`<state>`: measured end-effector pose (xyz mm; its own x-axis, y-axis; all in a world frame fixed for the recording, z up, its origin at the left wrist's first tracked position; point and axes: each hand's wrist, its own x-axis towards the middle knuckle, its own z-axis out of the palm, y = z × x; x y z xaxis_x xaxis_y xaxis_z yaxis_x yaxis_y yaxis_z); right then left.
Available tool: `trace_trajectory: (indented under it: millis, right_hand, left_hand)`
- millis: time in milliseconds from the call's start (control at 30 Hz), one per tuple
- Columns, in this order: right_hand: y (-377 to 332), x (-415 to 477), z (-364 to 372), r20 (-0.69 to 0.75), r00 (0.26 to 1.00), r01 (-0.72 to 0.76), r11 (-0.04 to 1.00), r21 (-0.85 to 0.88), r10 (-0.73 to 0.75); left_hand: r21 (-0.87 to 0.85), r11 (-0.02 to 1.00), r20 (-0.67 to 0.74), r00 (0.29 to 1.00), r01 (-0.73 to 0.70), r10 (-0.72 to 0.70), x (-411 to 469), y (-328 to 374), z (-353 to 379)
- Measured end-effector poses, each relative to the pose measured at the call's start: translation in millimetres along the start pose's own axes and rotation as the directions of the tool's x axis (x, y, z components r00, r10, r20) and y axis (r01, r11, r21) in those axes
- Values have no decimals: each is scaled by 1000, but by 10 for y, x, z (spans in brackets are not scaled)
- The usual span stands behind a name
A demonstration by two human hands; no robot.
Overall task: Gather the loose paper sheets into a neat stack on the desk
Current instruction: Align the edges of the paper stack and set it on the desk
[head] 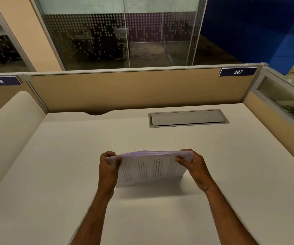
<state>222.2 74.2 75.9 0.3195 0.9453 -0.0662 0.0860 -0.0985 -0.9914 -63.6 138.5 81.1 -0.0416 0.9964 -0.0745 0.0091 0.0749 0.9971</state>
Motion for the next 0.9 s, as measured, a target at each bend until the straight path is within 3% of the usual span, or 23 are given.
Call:
trace_trajectory:
  millis: [133, 300, 633, 767, 900]
  right_hand:
    - [-18, 28, 9, -58, 998, -3, 1000, -18, 2]
    - [-60, -19, -13, -103, 995, -15, 1000, -14, 14]
    - [-112, -56, -30, -50, 998, -47, 998, -45, 45]
    - [-184, 18, -219, 31, 996, -70, 976, -207, 78]
    - [-418, 121, -294, 101, 983, -91, 886, -455, 153]
  left_hand:
    - [115, 991, 64, 996, -71, 64, 50, -65, -59]
    - [71, 991, 50, 993, -113, 109, -27, -14, -25]
    - [80, 997, 20, 1000, 22, -23, -67, -83, 63]
    - [265, 958, 41, 994, -106, 99, 49, 180, 88]
    - [446, 843, 144, 954, -300, 263, 156, 654, 137]
